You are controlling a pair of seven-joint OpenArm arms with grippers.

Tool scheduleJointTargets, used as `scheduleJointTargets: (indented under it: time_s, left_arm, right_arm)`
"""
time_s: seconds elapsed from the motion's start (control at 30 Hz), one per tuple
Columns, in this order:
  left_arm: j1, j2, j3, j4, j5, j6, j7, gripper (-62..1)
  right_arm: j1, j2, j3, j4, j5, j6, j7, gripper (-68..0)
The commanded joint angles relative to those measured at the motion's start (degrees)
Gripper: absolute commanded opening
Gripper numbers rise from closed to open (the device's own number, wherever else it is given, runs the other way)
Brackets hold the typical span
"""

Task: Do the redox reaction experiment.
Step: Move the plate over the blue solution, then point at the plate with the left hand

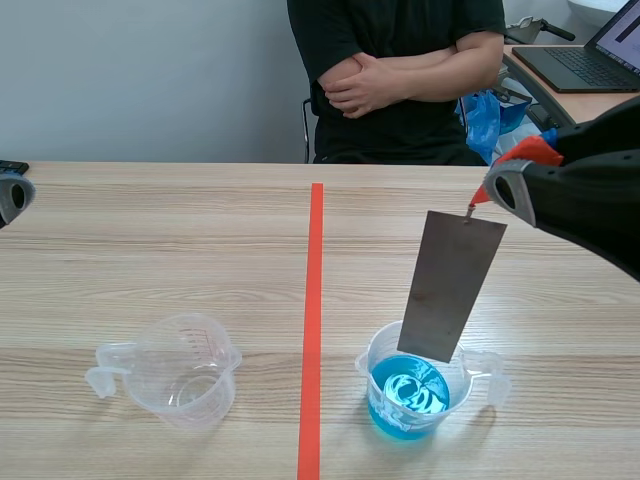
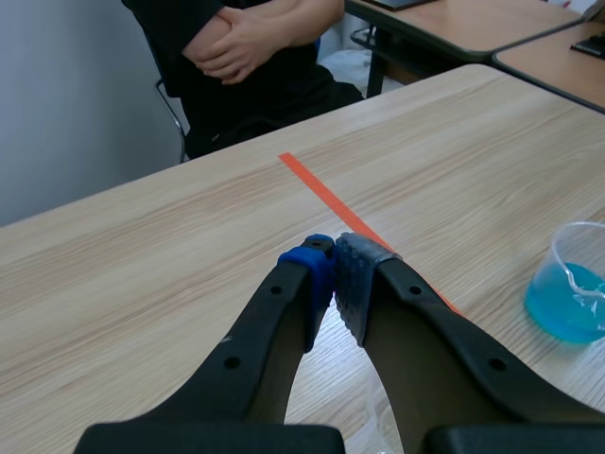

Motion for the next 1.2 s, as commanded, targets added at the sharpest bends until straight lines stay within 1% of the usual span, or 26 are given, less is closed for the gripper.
scheduleJointTargets:
  time_s: [0.0,0.1,0.27,0.5,0.63,0.73,0.8,0.87,0.93,1.07,1.17]
  left_arm:
    - [-0.2,-0.5,-0.2,1.0,-0.7,-0.1,-1.1,-57.7]
    - [-0.2,-0.5,-0.2,1.0,-0.7,-0.1,-1.1,-57.7]
    - [-0.2,-1.1,-0.2,1.0,-0.7,-0.1,-1.1,-57.2]
    - [-0.2,-1.3,-0.2,1.0,-0.4,-0.1,-1.1,-57.0]
    - [-0.2,-1.4,-0.2,1.0,1.4,-0.1,-1.3,-56.8]
    - [-0.2,-2.8,0.7,1.0,1.5,-0.1,-1.3,-56.7]
    - [-0.2,-4.0,2.3,1.0,1.6,-0.1,-1.3,-56.6]
    - [-0.2,-5.2,4.8,1.0,3.4,-0.1,-2.4,-56.6]
    - [-0.9,-5.7,7.8,1.0,6.3,-0.1,-3.9,-56.6]
    - [-3.2,-5.7,14.7,1.0,11.4,-0.1,-6.1,-56.6]
    - [-6.3,-5.7,20.6,0.4,15.1,-0.1,-6.3,-56.6]
  right_arm:
    - [-0.1,0.5,1.0,0.3,0.4,0.3,0.0,-66.0]
    - [-0.1,0.5,2.0,0.3,0.7,0.3,-0.3,-66.0]
    - [-0.1,0.5,3.3,0.3,3.6,0.3,-2.2,-66.0]
    - [-0.1,0.5,3.3,0.3,3.7,0.3,-2.5,-66.0]
    - [-0.1,0.5,3.3,0.3,3.7,0.3,-2.5,-66.0]
    - [-0.1,0.5,3.3,0.3,3.7,0.3,-2.5,-66.0]
    - [-0.1,0.5,3.3,0.3,3.8,0.3,-2.5,-66.0]
    - [-0.1,0.5,3.3,0.3,3.8,0.3,-2.4,-66.0]
    - [-0.1,0.5,3.3,0.3,3.9,0.3,-2.4,-66.0]
    - [-0.1,0.5,3.3,0.3,4.1,0.3,-2.3,-66.0]
    - [-0.1,0.5,3.3,0.3,4.1,0.3,-2.3,-66.0]
